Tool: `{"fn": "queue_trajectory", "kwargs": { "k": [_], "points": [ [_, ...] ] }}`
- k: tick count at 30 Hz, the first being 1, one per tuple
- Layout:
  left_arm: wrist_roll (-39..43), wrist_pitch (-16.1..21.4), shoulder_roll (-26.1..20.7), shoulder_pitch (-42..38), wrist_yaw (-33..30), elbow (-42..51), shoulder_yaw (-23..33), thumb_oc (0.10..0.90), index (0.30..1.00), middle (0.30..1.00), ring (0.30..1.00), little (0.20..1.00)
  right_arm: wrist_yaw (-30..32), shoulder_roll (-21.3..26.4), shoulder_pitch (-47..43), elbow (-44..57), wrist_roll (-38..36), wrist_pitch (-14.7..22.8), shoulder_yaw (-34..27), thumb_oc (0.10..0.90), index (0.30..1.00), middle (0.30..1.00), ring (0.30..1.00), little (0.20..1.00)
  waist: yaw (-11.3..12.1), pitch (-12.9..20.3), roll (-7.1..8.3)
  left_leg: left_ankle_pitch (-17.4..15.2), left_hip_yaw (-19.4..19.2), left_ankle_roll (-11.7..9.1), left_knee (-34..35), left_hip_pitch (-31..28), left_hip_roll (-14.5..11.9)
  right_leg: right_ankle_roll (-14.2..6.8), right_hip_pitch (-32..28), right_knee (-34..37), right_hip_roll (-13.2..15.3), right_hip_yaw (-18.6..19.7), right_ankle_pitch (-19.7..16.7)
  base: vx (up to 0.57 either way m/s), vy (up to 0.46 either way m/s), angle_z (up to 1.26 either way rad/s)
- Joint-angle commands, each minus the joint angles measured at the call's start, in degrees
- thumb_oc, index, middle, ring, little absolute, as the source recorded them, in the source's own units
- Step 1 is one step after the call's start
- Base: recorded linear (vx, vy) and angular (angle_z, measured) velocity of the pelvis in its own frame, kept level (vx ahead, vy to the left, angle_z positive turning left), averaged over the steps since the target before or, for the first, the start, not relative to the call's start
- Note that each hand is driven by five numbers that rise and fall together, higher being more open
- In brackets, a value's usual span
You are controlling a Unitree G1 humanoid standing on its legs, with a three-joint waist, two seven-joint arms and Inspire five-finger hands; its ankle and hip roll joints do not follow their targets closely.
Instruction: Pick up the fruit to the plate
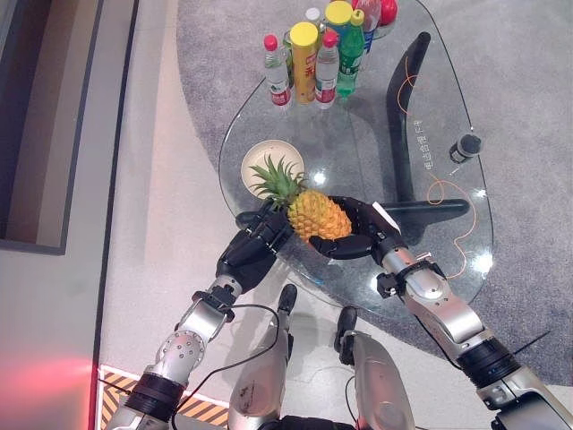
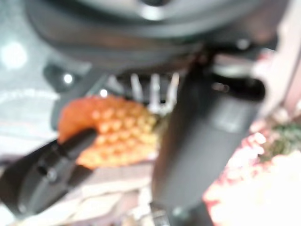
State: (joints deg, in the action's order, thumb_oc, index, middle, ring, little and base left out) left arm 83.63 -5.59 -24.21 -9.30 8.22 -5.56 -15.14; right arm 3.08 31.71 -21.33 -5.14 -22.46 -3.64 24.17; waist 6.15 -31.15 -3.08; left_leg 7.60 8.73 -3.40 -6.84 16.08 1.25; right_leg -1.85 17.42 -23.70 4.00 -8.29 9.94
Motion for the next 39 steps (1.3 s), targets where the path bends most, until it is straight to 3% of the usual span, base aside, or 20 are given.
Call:
{"fn": "queue_trajectory", "kwargs": {
  "k": [1,10,13,17,24,32,39],
  "points": [
    [2.32,-0.06,0.26,-3.38,4.75,13.0,-1.27,0.8,0.9,0.9,0.9,0.9,-0.73,-0.94,-6.57,13.42,1.98,3.86,2.64,0.1,0.3,0.3,0.3,0.2,-1.16,1.35,3.18,-9.18,-2.92,3.96,-7.07,-2.59,6.4,-2.96,-5.62,11.2,-3.39,6.09,-8.1,0.0,0.0,0.0],
    [2.04,0.15,-1.25,-3.53,4.23,13.64,-1.21,0.8,0.9,0.9,0.9,0.9,-4.27,-0.4,-7.52,14.98,2.91,0.94,5.54,0.1,0.3,0.3,0.3,0.2,-0.79,1.35,3.31,-9.12,-2.11,3.96,-6.16,-3.75,6.37,-3.59,-6.4,11.56,-3.64,6.66,-8.17,0.01,0.001,0.03],
    [1.23,0.31,-1.48,-3.28,4.27,14.23,-1.26,0.8,0.9,0.9,0.9,0.9,-11.02,0.51,-8.59,16.14,4.86,-2.04,8.51,0.1,0.3,0.3,0.3,0.2,-0.29,1.35,3.3,-9.02,-1.68,3.81,-5.83,-4.25,6.43,-3.77,-6.83,11.59,-3.61,6.54,-8.03,0.03,0.005,0.07],
    [0.49,1.42,-1.93,-2.66,3.84,14.93,-1.4,0.8,0.9,0.9,0.9,0.9,-20.94,1.86,-8.93,18.14,6.71,-3.03,11.95,0.1,0.3,0.3,0.3,0.2,0.28,1.35,3.24,-8.9,-1.06,3.58,-5.45,-4.89,6.48,-4.0,-7.44,11.64,-3.65,6.32,-7.9,0.03,-0.004,0.01],
    [-0.09,4.11,-2.64,-1.84,2.5,15.18,-2.14,0.8,0.9,0.9,0.9,0.9,-29.39,2.94,-10.53,19.36,6.3,-3.08,17.58,0.1,0.3,0.3,0.3,0.2,1.47,1.35,3.51,-9.04,-0.08,3.4,-5.17,-6.18,6.46,-4.37,-8.85,11.7,-3.97,6.25,-7.59,0.05,-0.023,0.08],
    [-1.56,5.01,-3.75,-1.62,0.4,16.2,-2.4,0.8,0.9,0.9,0.9,0.9,-37.01,2.32,-12.51,20.6,-1.34,-2.34,21.24,0.1,0.3,0.3,0.3,0.2,3.01,1.35,4.08,-9.23,1.36,3.37,-4.25,-8.53,6.48,-4.62,-11.45,12.61,-4.71,6.14,-7.23,0.06,-0.042,0.11],
    [-0.75,4.2,-3.97,-1.54,-0.29,15.49,-3.02,0.8,0.9,0.9,0.9,0.9,-36.52,-0.69,-12.73,19.86,-7.32,0.41,21.79,0.1,0.3,0.3,0.3,0.2,3.98,1.35,3.93,-9.45,2.62,3.35,-3.76,-10.71,6.7,-4.77,-13.43,12.78,-5.0,5.94,-6.94,0.06,-0.035,0.1]
  ]
}}
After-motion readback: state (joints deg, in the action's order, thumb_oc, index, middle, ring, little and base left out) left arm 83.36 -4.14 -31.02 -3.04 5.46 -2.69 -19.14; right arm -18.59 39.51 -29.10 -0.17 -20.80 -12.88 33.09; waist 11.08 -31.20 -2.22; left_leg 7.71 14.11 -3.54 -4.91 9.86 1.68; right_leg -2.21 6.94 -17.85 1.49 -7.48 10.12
